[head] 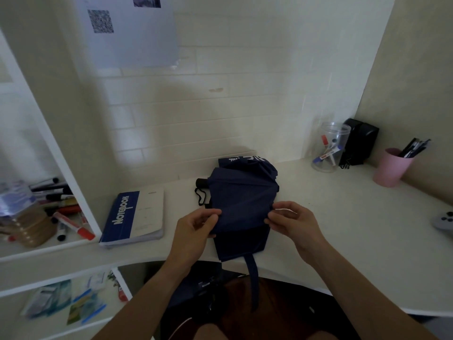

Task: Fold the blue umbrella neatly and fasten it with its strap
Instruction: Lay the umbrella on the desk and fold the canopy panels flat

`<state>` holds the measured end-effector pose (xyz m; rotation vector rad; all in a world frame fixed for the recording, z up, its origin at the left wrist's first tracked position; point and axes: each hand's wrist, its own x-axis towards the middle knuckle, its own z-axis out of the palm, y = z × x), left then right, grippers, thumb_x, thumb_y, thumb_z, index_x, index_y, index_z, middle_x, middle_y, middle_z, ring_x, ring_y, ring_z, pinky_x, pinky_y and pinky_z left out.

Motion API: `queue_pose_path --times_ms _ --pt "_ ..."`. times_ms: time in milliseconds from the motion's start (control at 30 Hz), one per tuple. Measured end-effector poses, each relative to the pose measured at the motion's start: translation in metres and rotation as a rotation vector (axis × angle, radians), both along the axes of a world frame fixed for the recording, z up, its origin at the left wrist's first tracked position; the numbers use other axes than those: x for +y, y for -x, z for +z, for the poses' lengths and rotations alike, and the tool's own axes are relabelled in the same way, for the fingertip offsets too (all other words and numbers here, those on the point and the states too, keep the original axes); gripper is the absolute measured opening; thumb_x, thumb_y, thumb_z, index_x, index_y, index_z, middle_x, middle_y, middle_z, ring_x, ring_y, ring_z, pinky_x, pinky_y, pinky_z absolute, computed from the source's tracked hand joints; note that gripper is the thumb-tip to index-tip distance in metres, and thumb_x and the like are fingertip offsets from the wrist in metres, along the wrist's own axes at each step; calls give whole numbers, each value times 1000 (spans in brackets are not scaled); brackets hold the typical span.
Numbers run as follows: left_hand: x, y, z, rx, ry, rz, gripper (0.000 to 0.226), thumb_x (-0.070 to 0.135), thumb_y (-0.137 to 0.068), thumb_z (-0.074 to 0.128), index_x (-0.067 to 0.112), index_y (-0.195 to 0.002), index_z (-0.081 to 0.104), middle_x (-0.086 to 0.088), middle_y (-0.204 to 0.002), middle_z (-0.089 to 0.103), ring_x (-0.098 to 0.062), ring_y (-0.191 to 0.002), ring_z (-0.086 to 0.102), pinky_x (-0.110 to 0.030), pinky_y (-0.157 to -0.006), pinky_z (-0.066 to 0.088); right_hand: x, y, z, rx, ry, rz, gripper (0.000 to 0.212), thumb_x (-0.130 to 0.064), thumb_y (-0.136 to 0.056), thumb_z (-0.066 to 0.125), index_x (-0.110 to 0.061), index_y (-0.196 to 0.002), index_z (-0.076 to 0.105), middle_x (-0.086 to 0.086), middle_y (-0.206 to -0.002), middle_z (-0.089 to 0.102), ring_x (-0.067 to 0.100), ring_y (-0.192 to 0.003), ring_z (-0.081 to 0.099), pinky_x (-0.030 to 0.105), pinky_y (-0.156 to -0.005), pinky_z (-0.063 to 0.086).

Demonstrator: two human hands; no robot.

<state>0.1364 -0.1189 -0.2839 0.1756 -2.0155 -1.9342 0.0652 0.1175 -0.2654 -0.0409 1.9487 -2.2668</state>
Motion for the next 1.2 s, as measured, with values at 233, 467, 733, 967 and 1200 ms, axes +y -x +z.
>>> queue_pose_path --times_ms 233,467,733,967,1200 --pt "2 -9 -8 -21 106 -38 26 9 -91 73 28 -108 76 -8 -98 73 -18 -87 75 -30 -81 62 -7 -10 -5 -138 23 -73 27 -10 -84 80 -3 -107 68 19 -100 75 27 -79 77 32 -72 61" --pt "3 -15 -12 -63 156 -37 25 11 -89 76 30 -104 77 -7 -101 70 -14 -86 75 -19 -75 58 -10 -16 -4 -45 -132 -109 31 -13 -82 81 -13 -109 66 9 -97 76 21 -75 76 26 -59 56" --pt "-2 -15 -20 -49 193 14 16 14 -93 71 26 -100 79 3 -96 78 -9 -91 72 -31 -86 61 -4 -19 -10 -99 22 20 24 7 -91 65 0 -114 64 25 -107 71 33 -91 76 28 -74 62" --pt "-2 -20 -25 -36 324 16 15 16 -92 72 24 -103 80 7 -92 79 -6 -89 73 -25 -85 60 -11 -18 -16 -144 -32 -85 35 -16 -79 84 -1 -107 69 16 -93 74 27 -89 74 35 -84 62" --pt "1 -31 -29 -11 603 150 19 26 -85 79 31 -103 79 19 -84 73 4 -81 67 -7 -78 50 -11 -20 -13 -178 -235 -149 29 1 -74 83 -6 -98 69 15 -93 75 25 -80 73 28 -68 58"
